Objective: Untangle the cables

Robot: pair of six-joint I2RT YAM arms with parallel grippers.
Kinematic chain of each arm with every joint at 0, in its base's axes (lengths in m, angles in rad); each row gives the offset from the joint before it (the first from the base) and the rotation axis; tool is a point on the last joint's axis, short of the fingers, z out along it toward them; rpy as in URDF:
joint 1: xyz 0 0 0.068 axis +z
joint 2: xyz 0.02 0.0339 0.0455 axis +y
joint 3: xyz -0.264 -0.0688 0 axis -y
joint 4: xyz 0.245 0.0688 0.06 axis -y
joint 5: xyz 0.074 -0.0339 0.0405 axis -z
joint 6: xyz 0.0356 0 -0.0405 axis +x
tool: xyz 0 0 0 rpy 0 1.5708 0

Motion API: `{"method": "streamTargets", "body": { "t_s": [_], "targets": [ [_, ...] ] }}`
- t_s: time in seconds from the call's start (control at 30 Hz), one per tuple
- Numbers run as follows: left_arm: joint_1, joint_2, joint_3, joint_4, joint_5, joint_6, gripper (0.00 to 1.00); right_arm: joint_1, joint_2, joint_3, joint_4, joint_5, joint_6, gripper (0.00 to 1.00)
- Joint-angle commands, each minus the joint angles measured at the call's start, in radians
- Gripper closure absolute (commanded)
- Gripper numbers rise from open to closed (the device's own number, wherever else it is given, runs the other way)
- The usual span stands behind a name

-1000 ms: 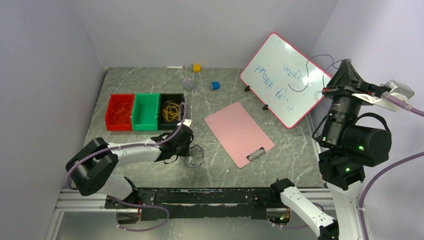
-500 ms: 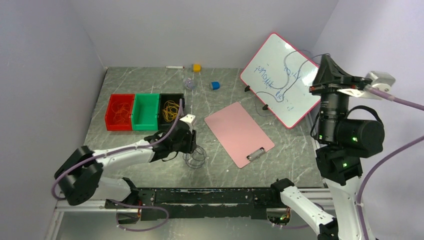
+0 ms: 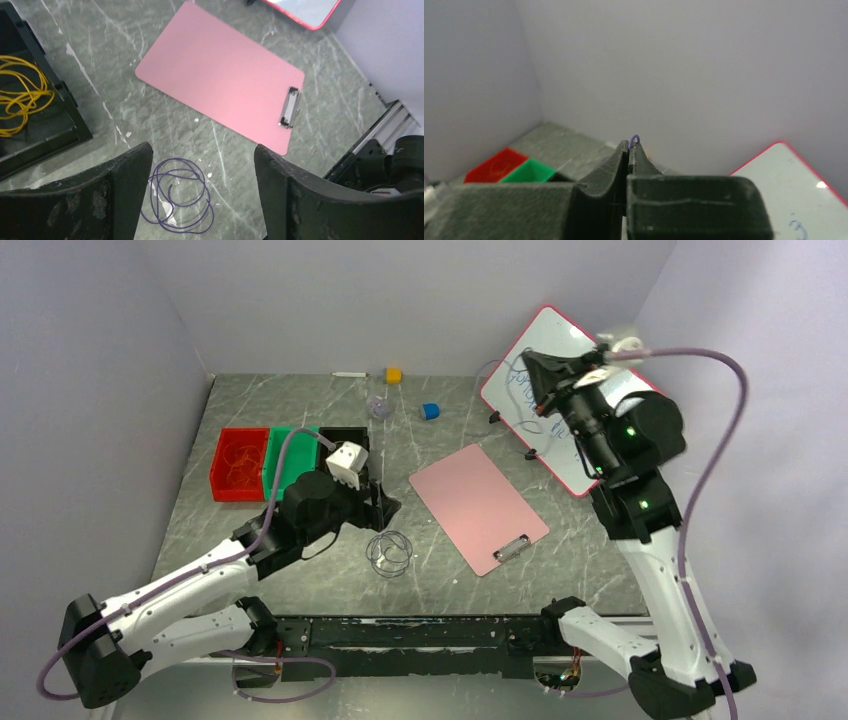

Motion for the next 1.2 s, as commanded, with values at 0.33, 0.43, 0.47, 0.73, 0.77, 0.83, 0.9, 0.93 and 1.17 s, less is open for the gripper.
{"method": "streamTargets", "body": {
  "t_s": [0.33,0.43,0.47,0.73,0.77,0.83,0.9,0.93,1.17],
  "targets": [
    [0.008,-0.069,0.273,0.042,-0.013,0.164,0.13,0.010,0.131,-0.119,0.075,-0.323,0.265,1.00],
    [0.011,-0.039,0.324,0.062,-0.006,0.199,0.11,0.043,0.145,-0.165,0.096,-0.264,0.316,1.00],
    [0.011,-0.024,0.341,0.066,0.001,0.211,0.11,0.062,0.153,-0.168,0.086,-0.240,0.320,1.00],
    [0.014,0.133,0.467,0.059,0.053,0.388,0.10,0.202,0.232,-0.081,-0.047,-0.118,0.252,1.00],
    [0.016,0.146,0.477,0.062,0.070,0.410,0.10,0.212,0.245,-0.060,-0.075,-0.111,0.244,1.00],
    [0.017,0.171,0.491,0.067,0.093,0.446,0.10,0.223,0.268,-0.012,-0.132,-0.111,0.232,1.00],
    [0.020,0.188,0.494,0.080,0.112,0.474,0.11,0.226,0.280,0.014,-0.174,-0.127,0.229,1.00],
    [0.022,0.192,0.492,0.084,0.126,0.485,0.11,0.226,0.282,0.020,-0.188,-0.134,0.232,1.00],
    [0.031,0.215,0.483,0.137,0.184,0.533,0.14,0.227,0.277,0.054,-0.226,-0.211,0.255,1.00]
  ]
}}
